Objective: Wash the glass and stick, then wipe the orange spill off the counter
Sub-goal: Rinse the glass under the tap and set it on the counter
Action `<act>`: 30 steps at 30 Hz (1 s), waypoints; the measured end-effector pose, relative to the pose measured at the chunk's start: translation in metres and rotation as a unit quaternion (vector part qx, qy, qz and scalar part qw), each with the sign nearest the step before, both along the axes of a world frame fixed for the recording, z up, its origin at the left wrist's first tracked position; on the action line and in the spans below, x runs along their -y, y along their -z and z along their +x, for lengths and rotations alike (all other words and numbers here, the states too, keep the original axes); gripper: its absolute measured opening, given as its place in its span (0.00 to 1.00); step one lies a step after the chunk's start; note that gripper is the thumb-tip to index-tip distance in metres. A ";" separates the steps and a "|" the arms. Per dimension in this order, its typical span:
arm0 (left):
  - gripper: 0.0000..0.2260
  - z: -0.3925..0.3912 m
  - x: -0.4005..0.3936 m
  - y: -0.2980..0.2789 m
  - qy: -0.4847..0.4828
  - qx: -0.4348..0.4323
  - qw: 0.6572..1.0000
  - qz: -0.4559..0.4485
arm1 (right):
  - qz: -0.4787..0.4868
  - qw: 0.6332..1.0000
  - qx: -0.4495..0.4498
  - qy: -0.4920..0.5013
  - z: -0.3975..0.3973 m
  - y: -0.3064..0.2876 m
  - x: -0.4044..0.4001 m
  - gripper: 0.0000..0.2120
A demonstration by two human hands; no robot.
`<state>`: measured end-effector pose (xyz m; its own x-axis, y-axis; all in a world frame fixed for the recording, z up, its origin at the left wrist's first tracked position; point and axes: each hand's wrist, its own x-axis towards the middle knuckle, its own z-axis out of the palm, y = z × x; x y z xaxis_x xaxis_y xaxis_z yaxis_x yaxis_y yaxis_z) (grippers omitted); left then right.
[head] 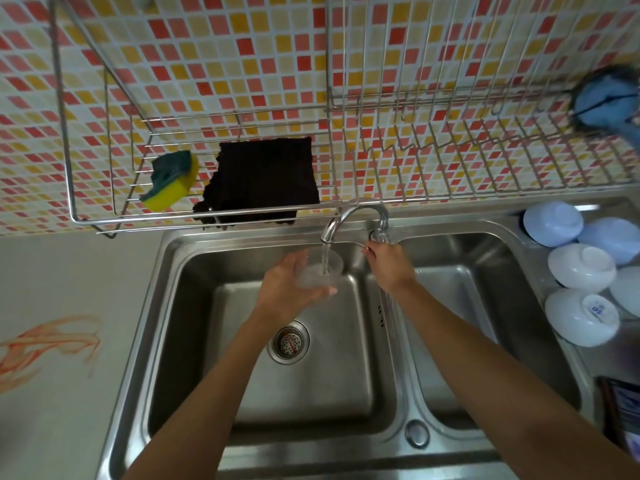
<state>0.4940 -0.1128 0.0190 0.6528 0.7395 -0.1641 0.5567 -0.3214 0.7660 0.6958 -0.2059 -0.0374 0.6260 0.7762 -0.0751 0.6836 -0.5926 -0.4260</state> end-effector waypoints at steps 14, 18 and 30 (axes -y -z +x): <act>0.33 0.005 0.011 0.003 0.064 0.005 0.998 -0.008 | 0.071 0.995 -0.016 0.067 -0.002 0.011 0.004 0.12; 0.35 -0.004 0.009 0.007 0.059 -0.003 0.998 -0.018 | 0.131 0.981 -0.055 0.132 0.004 0.014 0.010 0.13; 0.38 0.002 0.009 0.005 0.044 0.045 0.998 -0.014 | 0.155 0.972 -0.088 0.154 0.002 0.011 0.011 0.14</act>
<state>0.4956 -0.1219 0.0142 0.7281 0.6746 -0.1214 0.4559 -0.3442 0.8208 0.6974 -0.2167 -0.0488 0.8309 0.5564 0.0050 0.3944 -0.5825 -0.7108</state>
